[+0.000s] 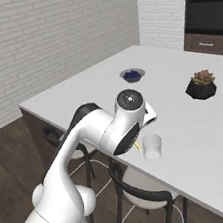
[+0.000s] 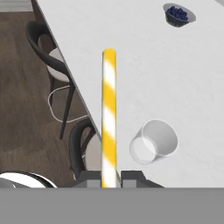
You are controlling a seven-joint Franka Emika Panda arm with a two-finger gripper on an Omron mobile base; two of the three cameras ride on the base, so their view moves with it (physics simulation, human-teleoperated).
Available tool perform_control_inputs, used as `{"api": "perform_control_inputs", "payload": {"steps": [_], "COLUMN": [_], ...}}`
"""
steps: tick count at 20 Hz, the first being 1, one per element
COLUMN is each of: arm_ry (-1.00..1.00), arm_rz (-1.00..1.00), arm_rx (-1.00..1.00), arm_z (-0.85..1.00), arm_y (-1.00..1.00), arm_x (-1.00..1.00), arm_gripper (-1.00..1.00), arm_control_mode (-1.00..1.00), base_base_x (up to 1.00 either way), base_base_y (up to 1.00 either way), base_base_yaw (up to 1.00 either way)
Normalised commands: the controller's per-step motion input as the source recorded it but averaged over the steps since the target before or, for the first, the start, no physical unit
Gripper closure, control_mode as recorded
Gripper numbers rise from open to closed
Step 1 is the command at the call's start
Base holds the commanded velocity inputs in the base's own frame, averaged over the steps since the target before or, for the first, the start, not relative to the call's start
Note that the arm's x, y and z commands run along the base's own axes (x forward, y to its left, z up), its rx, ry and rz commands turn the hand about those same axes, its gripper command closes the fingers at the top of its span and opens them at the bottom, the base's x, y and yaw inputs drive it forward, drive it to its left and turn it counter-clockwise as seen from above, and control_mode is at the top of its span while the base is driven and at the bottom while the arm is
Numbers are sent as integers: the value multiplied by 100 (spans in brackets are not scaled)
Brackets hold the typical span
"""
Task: Take a straw from the drawer in front and place it inside the glass cup on the dining counter.
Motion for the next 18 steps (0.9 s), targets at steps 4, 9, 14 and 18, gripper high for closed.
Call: {"api": "perform_control_inputs", "payload": {"steps": [4,9,14,18], "arm_ry": [0,0,0,0], "arm_rz": [0,0,0,0], "arm_rx": [0,0,0,0], "arm_z": [0,0,0,0], "arm_y": [0,0,0,0], "arm_x": [0,0,0,0], "arm_gripper": [100,100,100,100], "arm_control_mode": [100,100,100,100], "base_base_x": [-61,-27,0,11], "base_base_y": [-20,0,3,17], "base_base_yaw": [-19,-23,-23,-19]}}
